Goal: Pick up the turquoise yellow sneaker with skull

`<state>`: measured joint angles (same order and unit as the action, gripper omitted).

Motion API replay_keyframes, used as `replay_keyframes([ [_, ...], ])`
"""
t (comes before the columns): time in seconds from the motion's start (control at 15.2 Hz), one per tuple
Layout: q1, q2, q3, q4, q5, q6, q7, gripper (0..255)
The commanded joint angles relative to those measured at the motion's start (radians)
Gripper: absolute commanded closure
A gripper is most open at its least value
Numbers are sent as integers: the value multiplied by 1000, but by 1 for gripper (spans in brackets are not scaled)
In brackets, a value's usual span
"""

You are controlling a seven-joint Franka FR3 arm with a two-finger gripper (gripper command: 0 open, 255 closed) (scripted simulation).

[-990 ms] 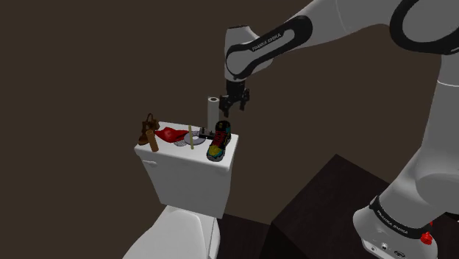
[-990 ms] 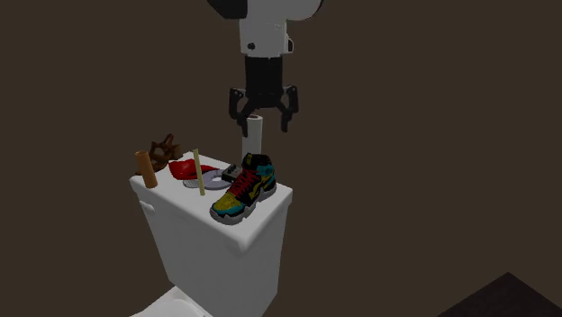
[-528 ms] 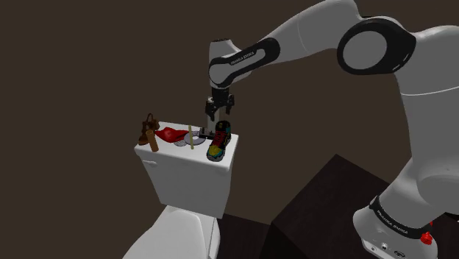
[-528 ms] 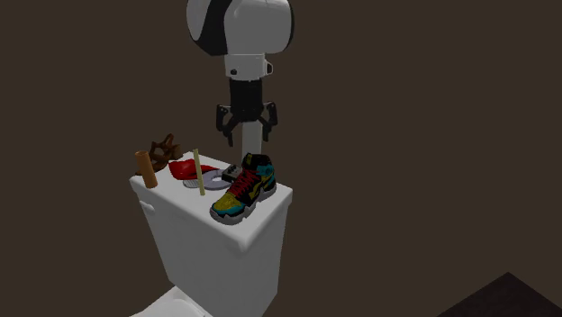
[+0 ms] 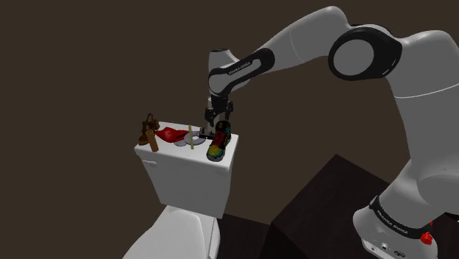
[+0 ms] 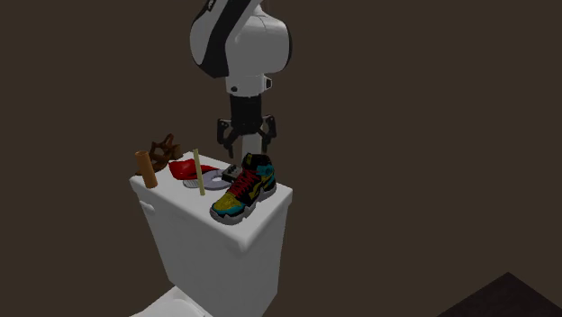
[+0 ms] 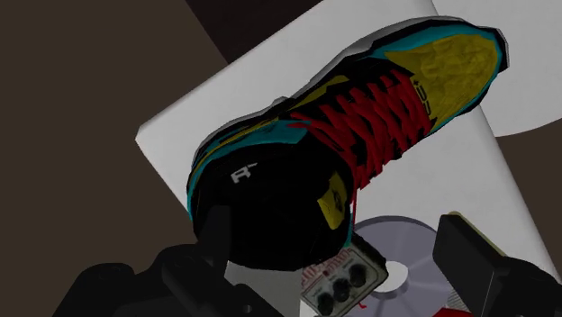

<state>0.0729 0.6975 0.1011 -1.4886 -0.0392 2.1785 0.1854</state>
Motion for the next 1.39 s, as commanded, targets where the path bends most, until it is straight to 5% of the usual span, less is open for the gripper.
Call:
replay_keyframes([
  [0.0, 0, 4, 0, 0, 0, 4, 0, 0],
  [0.07, 0, 4, 0, 1, 0, 4, 0, 255],
  [1.32, -2, -63, 4, 30, 5, -92, -1, 255],
])
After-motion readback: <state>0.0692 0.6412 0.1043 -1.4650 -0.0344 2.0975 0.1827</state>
